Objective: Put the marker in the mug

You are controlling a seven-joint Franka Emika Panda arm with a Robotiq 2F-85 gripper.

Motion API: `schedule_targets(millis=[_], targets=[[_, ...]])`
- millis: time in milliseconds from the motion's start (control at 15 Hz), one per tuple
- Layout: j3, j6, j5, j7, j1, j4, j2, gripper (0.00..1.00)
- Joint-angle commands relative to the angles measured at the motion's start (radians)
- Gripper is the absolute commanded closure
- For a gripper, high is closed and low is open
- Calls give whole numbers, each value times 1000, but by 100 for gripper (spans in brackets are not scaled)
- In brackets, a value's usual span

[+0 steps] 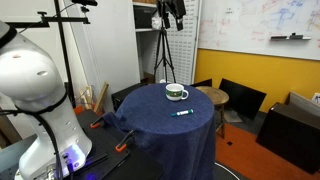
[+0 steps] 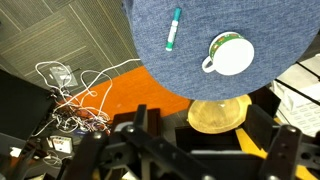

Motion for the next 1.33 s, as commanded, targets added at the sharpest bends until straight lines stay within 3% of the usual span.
schedule_targets(millis=[0,267,400,467,933,1267], targets=[[-18,70,6,-42,-24,-30,44,0],[-35,123,9,-61,-37,-59,92,0],[-52,94,30,-99,-29,-70,102,0],[-27,88,15,-55,-41,-60,90,0],[-33,92,21,-60,-44,-67,111,0],[-64,171,107,-65,-30,-46,241,0]])
